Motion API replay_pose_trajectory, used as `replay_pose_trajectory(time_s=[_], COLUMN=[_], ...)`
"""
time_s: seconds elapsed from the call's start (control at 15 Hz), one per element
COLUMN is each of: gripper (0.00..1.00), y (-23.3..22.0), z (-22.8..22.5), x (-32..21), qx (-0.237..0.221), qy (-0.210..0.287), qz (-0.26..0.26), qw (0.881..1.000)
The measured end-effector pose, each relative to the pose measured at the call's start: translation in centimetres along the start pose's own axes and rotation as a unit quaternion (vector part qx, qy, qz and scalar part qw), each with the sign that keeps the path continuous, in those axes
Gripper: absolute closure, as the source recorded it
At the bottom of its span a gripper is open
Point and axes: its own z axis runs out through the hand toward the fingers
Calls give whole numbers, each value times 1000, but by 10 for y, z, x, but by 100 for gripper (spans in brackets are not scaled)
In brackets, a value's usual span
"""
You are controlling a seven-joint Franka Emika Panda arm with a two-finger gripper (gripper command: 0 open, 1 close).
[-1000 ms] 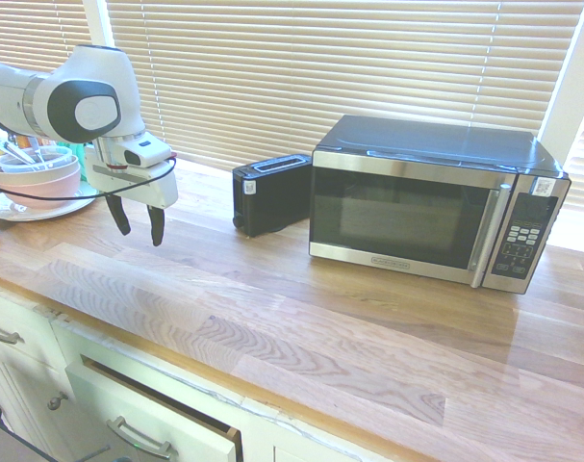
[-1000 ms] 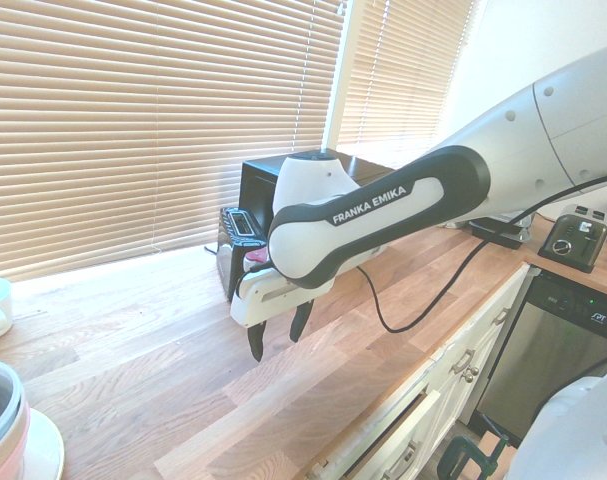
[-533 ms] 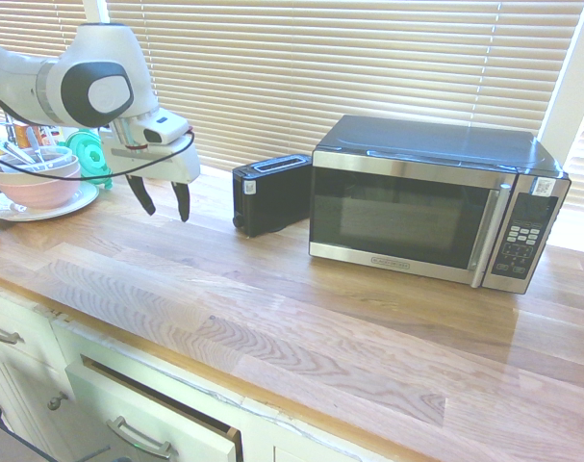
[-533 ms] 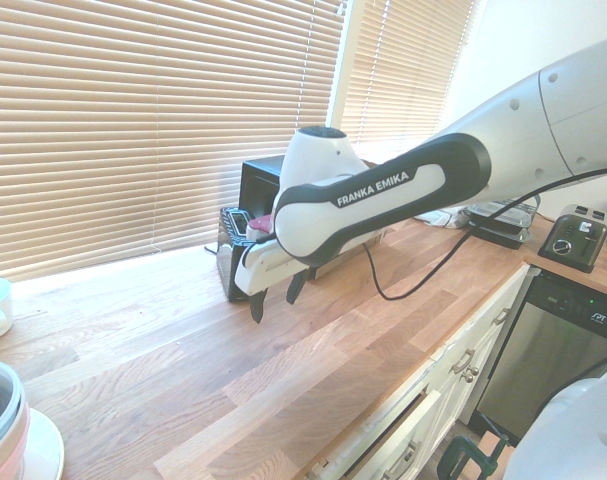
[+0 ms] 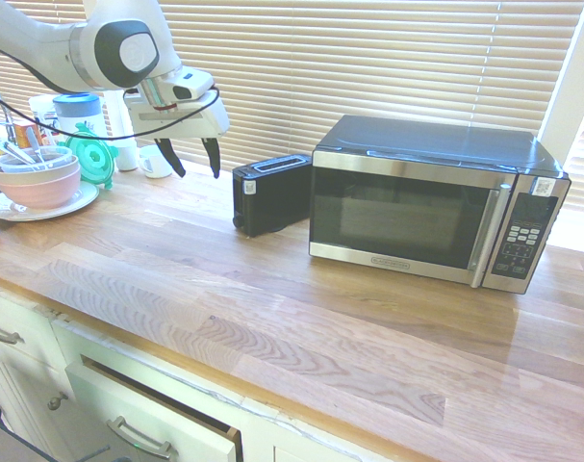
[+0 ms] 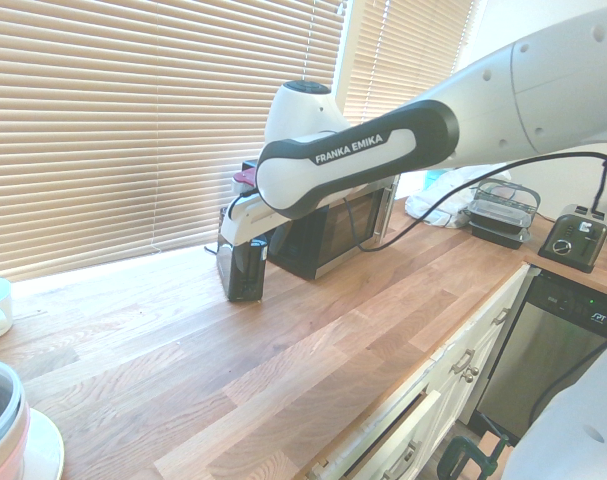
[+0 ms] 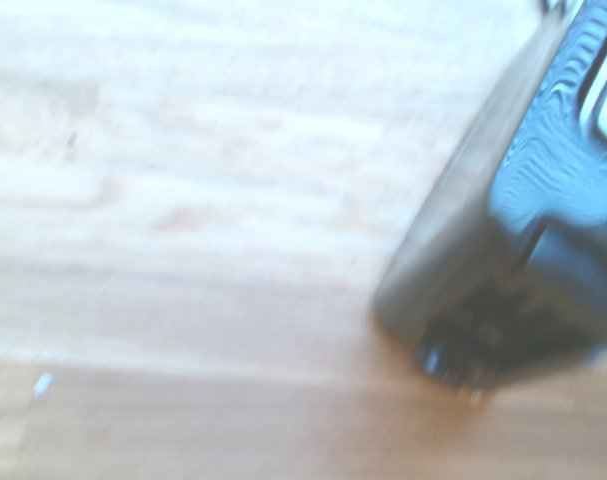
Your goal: Press the toaster
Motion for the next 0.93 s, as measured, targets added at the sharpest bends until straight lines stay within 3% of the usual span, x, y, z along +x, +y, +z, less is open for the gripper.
replay_pose_trajectory(time_s=[0.67,0.73,0.93], gripper=[0,100,100], y=[9,9,8], z=[9,9,9], x=[29,29,29], qx=[15,15,16], qy=[-11,-11,-11], qz=[2,2,1], qw=[1000,1000,1000])
